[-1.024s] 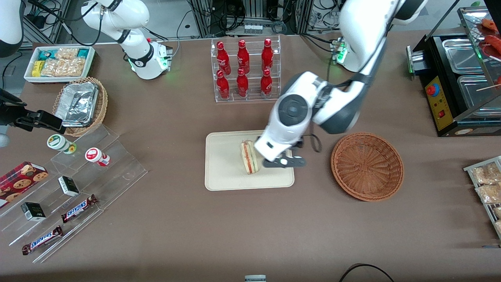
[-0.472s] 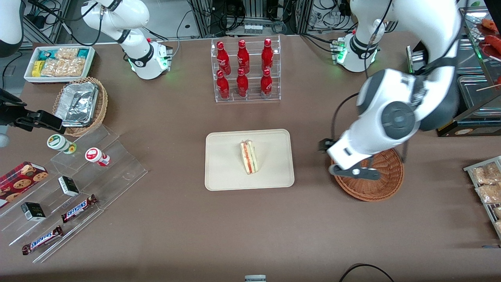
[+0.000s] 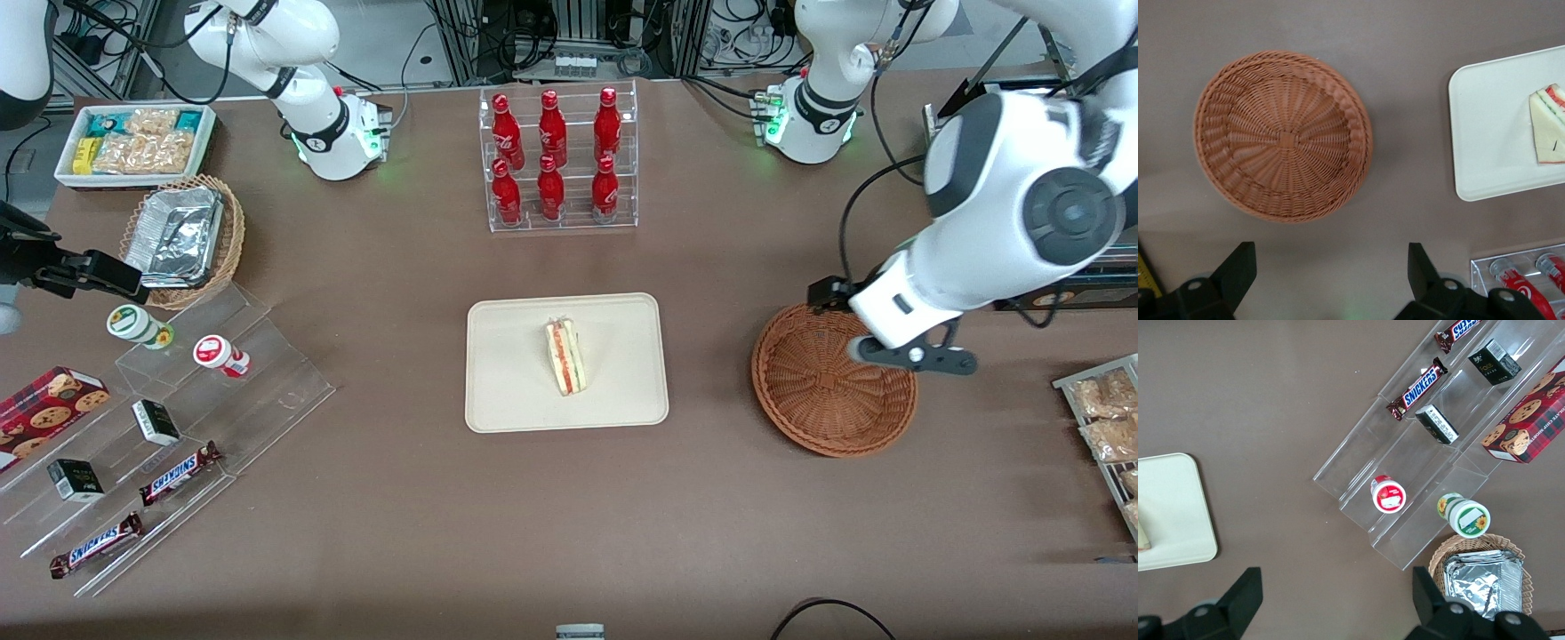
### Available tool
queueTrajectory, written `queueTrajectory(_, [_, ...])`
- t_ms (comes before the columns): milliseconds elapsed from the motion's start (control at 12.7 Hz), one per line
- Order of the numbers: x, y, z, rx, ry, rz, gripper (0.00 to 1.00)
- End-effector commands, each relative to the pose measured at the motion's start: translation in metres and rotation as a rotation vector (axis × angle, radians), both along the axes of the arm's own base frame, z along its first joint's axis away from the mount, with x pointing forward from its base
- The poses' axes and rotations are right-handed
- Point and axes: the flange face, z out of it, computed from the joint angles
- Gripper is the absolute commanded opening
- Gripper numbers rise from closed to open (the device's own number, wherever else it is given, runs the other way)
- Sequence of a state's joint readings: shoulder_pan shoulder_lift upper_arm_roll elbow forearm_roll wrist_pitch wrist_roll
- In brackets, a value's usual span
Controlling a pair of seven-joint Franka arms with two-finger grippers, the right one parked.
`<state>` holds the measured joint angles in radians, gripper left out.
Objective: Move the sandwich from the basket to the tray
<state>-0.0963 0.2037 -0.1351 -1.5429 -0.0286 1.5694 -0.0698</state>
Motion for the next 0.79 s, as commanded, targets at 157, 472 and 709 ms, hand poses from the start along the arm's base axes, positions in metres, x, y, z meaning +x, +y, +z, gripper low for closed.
queueTrajectory(157, [-0.026,0.052,0.045,0.017,-0.013,0.040,1.00])
queueTrajectory(472, [-0.042,0.065,0.077,0.080,-0.061,0.047,1.00])
queueTrajectory(709, [-0.052,0.072,0.087,0.084,-0.055,0.062,1.00])
